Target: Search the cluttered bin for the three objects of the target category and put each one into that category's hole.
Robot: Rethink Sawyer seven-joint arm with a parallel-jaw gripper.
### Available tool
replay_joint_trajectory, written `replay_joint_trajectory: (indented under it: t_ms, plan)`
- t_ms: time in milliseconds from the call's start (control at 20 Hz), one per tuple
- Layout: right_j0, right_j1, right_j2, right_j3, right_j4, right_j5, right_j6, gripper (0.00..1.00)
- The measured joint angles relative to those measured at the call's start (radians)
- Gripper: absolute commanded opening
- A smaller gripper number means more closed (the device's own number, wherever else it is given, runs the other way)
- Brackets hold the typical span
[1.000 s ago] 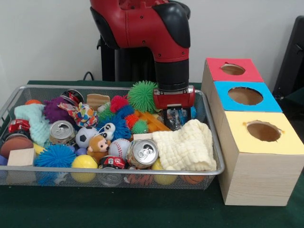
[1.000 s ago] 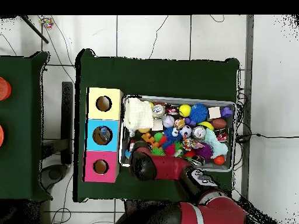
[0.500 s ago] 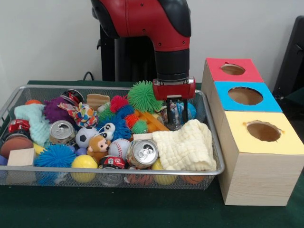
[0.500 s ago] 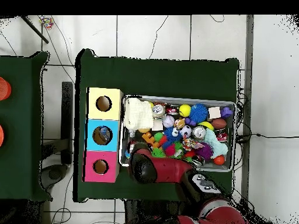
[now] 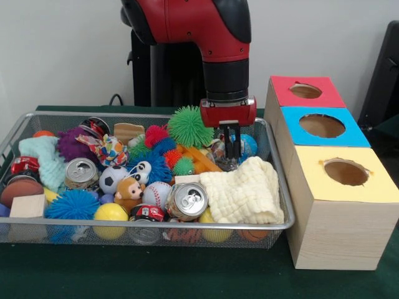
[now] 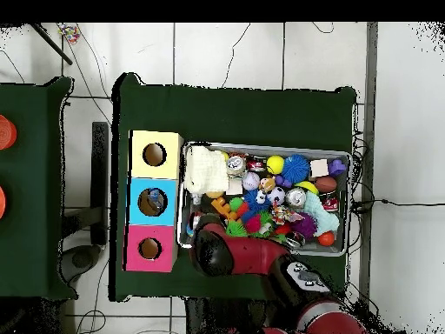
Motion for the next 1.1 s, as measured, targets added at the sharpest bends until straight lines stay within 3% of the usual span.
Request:
replay_joint_trajectory:
  t_ms: [350, 400, 750, 1100]
  plan:
    - [-0.01, 0.035, 0.0, 0.0, -0.01, 0.0, 0.0, 0.0]
    - [-0.019, 0.039, 0.0, 0.0, -0.01, 0.0, 0.0, 1.0]
    - [-0.039, 0.007, 0.005, 0.008, -0.01, 0.003, 0.0, 1.0]
    - [-0.092, -0.115, 0.035, 0.037, -0.01, 0.073, 0.0, 1.0]
